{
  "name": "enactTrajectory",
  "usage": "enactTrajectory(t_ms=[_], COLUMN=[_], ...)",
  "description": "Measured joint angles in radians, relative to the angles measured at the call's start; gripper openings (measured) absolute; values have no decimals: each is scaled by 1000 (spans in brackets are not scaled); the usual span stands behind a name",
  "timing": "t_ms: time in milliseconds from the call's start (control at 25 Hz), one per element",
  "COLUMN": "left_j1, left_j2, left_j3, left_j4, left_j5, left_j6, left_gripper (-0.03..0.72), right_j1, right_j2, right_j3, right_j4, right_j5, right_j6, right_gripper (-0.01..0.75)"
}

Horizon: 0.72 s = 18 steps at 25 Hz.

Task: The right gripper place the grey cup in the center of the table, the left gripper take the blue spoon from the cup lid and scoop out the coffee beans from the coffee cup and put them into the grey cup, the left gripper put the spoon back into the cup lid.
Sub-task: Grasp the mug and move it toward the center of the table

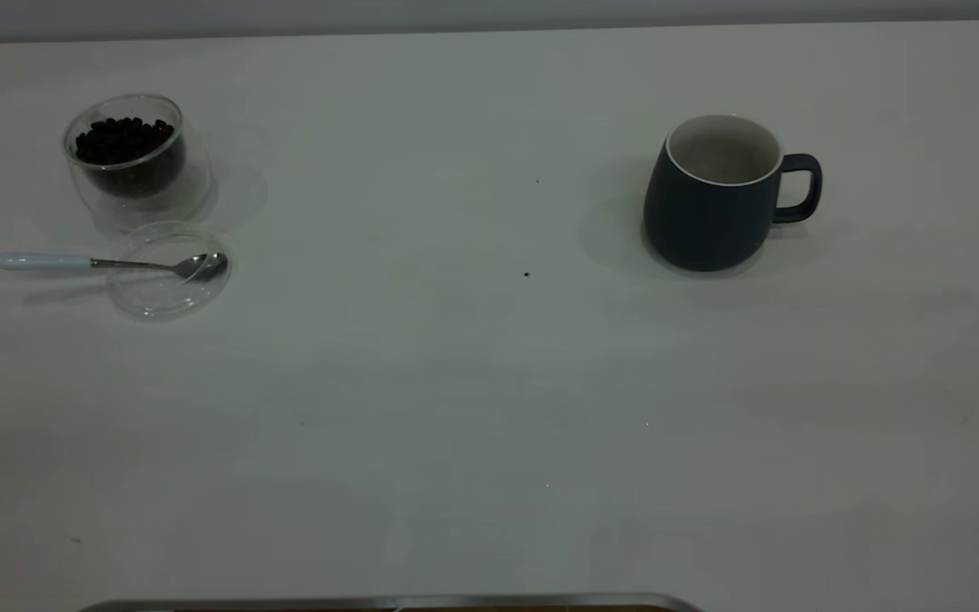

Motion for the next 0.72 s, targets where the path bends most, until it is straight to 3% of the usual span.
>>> enactTrajectory(t_ms=[200,320,560,720], left_j1=[0,0,0,0], left_j2=[0,0,0,0], left_j3=[0,0,0,0], left_j4=[0,0,0,0], left_j5=[0,0,0,0], left_j6=[0,0,0,0], left_gripper=[454,454,454,454], right_j1=[0,0,0,0], right_j2=[14,106,440,720], right_j3=[-1,-10,-16,-16], right_j4=[73,144,214,286], right_j5=[-2,-47,-294,-491], right_j6=[-43,-127,-369,-619], right_gripper=[262,328,506,541])
